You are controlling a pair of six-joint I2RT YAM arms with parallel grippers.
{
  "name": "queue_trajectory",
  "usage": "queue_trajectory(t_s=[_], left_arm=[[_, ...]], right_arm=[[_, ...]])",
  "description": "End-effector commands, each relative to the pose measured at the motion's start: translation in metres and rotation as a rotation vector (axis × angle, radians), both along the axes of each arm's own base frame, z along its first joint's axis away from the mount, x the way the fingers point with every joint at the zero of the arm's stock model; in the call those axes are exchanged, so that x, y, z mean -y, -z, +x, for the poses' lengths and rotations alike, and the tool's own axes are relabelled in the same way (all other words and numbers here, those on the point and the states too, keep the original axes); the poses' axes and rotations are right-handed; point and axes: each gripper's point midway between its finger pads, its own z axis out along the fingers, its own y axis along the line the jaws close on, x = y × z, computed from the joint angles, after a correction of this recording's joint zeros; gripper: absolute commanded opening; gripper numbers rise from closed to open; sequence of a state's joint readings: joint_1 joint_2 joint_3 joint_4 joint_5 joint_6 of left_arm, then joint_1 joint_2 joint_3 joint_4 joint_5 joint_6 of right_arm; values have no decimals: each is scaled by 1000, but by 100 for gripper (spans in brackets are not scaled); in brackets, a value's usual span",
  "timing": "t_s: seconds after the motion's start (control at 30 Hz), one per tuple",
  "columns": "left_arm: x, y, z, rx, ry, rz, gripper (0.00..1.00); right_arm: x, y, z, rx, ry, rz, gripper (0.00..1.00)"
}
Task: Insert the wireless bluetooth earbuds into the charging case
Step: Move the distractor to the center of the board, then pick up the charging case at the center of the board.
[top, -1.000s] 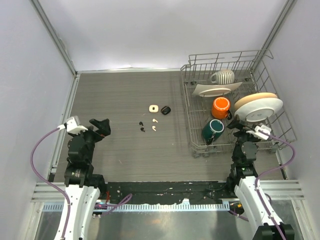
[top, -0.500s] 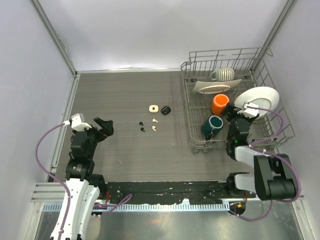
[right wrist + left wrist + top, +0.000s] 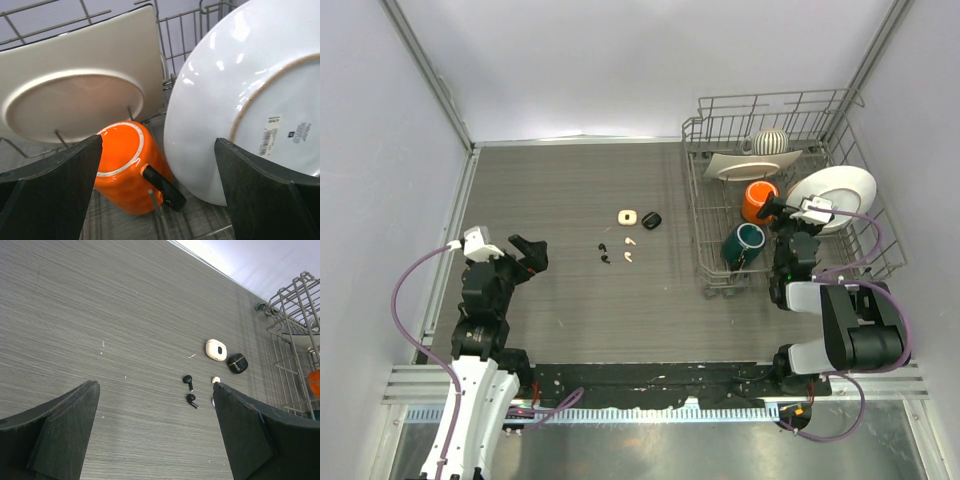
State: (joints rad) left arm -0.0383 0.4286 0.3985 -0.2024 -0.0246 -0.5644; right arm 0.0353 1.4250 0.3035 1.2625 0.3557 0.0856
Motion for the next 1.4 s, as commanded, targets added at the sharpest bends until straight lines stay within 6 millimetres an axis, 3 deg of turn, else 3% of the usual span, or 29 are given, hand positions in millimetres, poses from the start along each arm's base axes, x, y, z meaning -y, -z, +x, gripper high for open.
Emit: queue_trajectory(t_s=[0.0, 0.13, 0.27, 0.33, 0.4, 0.43, 0.5, 0.57, 0.6, 0.8, 0.9, 0.97, 1.03, 1.07, 1.13, 1.17, 1.2, 1.27, 1.37], left_arm=[[3, -24, 2, 59, 23, 9, 100], [4, -26, 2, 61, 26, 8, 100], [2, -26, 1, 68, 15, 10, 100], [2, -27, 1, 72, 13, 7, 100], [1, -26, 1, 67, 11, 5, 100], [1, -26, 1, 65, 11, 5, 100], [1, -27, 0, 64, 7, 2, 100], [1, -26, 0, 59, 5, 0, 100], [1, -26, 0, 61, 2, -7, 100], [1, -33, -2, 68, -4, -21, 100], [2, -37, -1, 71, 0, -25, 100], [3, -40, -1, 65, 5, -25, 100], [4, -42, -1, 62, 12, -27, 100], [5, -45, 0, 65, 17, -28, 100], [5, -48, 1, 65, 17, -26, 100], [5, -55, 0, 72, 21, -16, 100], [4, -54, 0, 58, 20, -9, 100], [2, -65, 0, 67, 21, 16, 100], [9, -71, -1, 61, 68, 35, 100]], right_arm=[[-12, 82, -11, -270, -86, -35, 100], [-18, 65, -19, -251, -100, -55, 100], [-20, 35, -29, -169, -115, -60, 100], [-27, 27, -31, -159, -155, -89, 100], [-30, 6, -27, -120, -175, -97, 100], [-34, 7, -26, -145, -204, -124, 100], [-38, -16, -22, -105, -219, -128, 100], [-44, -25, -21, -105, -255, -130, 100], [-45, -40, -22, -74, -261, -133, 100], [-52, -80, -31, -55, -299, -163, 100], [-58, -87, -33, -84, -340, -185, 100], [-67, -105, -33, -66, -392, -194, 100], [-77, -106, -35, -99, -447, -169, 100], [-81, -129, -33, -69, -462, -109, 100], [-82, -120, -28, -178, -461, -14, 99], [-87, -154, -24, -152, -482, 10, 100], [-101, -139, -28, -266, -556, 42, 100], [-117, -162, -14, -305, -643, 51, 99], [-148, -161, -15, -398, -786, 45, 100]])
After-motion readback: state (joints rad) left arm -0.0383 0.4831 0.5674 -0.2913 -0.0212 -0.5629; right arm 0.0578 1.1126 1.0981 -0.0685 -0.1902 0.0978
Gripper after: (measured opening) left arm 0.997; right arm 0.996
